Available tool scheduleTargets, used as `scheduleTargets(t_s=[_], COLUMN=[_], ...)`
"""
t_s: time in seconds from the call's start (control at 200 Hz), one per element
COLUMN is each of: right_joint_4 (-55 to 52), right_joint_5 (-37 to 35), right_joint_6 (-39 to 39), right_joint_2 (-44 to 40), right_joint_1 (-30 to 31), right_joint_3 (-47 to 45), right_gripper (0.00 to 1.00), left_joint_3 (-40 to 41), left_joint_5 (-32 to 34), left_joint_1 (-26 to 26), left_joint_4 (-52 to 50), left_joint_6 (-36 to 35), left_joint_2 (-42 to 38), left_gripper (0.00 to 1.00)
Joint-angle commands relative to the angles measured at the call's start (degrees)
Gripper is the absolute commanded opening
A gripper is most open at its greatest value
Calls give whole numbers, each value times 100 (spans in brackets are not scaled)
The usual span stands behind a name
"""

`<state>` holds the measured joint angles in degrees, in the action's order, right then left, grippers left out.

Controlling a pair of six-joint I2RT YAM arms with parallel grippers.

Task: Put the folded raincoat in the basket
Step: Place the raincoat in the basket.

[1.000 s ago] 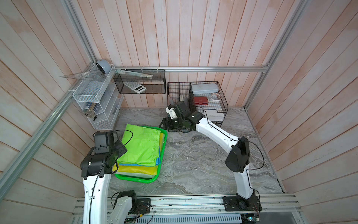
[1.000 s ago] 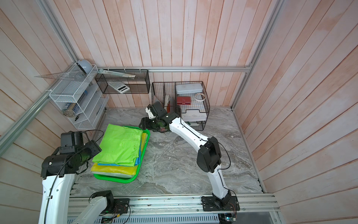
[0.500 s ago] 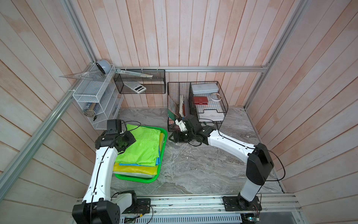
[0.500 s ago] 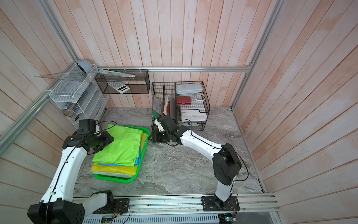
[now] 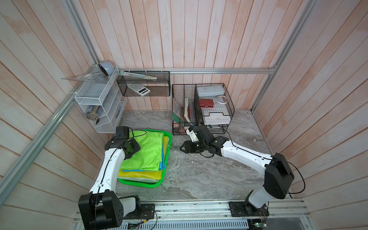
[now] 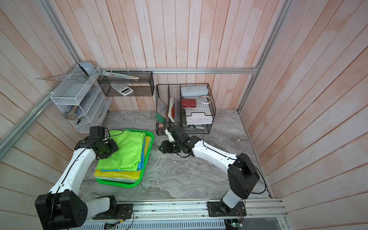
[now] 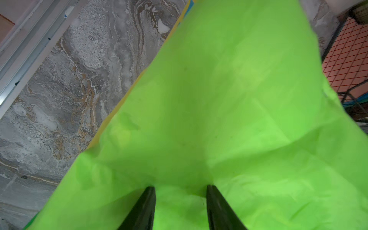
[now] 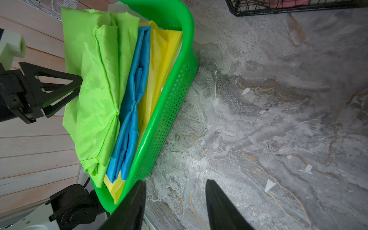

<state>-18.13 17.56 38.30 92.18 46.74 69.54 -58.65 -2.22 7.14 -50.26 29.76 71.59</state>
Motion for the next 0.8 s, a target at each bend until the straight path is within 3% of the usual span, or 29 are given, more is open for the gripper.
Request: scheduleTargets(t_s=[0.0, 0.365, 0.62, 0.795], right_joint_4=[-92, -305, -78, 933], right_joint_5=[-214, -567, -1644, -2985], right_joint_6=[-178, -475, -815, -1303], right_joint_2=[-279, -710, -1626, -2857], right_joint_1=[1, -1, 2, -44], right_joint_3=[-139, -315, -706, -1797], right_gripper=[54, 54, 57, 60], left_joint_3=[156, 27, -497, 168], left_joint_5=[253, -282, -608, -985], left_joint_1=[35, 51, 42, -4], left_joint_4=[142, 262, 559, 1791], left_joint_6=[-49, -121, -288, -557], left_joint_2=[99, -430, -1598, -2464], left_gripper=[48, 53, 79, 95])
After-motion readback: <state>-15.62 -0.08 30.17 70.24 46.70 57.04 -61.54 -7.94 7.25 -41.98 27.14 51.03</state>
